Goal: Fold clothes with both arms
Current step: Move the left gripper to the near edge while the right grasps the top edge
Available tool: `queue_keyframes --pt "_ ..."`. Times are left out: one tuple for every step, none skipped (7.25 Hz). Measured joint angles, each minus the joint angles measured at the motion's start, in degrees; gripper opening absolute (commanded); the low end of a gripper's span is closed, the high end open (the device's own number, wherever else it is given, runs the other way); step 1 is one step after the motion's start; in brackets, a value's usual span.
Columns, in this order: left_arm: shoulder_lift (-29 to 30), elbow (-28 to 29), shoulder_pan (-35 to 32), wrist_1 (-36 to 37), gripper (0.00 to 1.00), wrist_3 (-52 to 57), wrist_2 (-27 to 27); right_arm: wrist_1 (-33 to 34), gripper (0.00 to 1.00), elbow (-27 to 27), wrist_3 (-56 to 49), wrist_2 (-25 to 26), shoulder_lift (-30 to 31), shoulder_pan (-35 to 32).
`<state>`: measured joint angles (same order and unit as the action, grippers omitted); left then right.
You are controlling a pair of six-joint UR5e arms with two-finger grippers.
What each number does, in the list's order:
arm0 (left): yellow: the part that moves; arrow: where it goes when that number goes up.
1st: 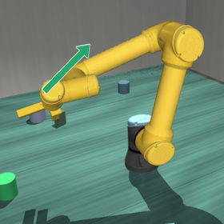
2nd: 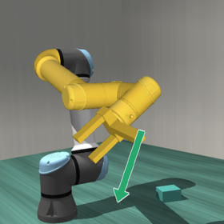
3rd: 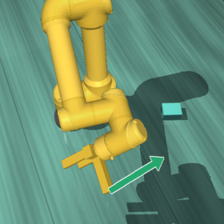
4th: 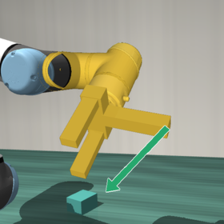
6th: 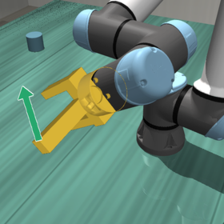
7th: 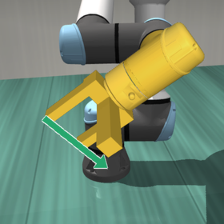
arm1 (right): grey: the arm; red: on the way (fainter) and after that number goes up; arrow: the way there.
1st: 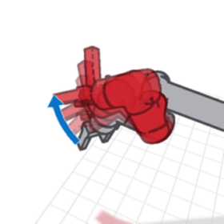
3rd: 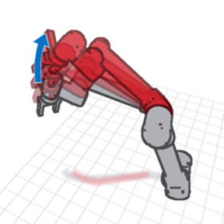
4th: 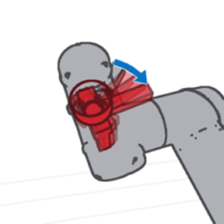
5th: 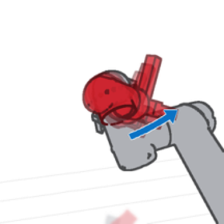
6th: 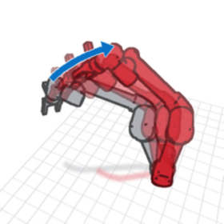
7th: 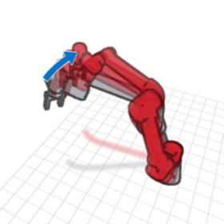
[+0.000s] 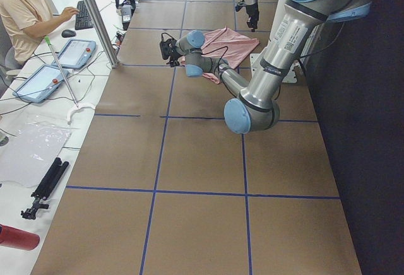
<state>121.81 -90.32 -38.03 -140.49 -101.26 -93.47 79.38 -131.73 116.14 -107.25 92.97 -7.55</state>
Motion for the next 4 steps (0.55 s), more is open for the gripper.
queue_keyframes --pt "-1.6 -5.1 1.8 0.4 1.0 -2.8 -2.9 0.0 1.0 0.8 0.0 2.8 -2.3 -2.9" --pt "-4.9 -11.9 3.4 1.1 1.0 -4.7 -4.5 0.0 1.0 1.0 -0.1 4.1 -4.9 -6.9" --pt "-9.1 -18.2 5.3 2.1 0.99 -7.0 -5.1 0.0 1.0 1.2 -0.1 4.6 -7.9 -11.2" --pt "-11.6 -22.0 7.9 5.3 0.93 -10.1 -4.8 -0.1 1.0 1.5 -0.2 4.7 -10.9 -15.6"
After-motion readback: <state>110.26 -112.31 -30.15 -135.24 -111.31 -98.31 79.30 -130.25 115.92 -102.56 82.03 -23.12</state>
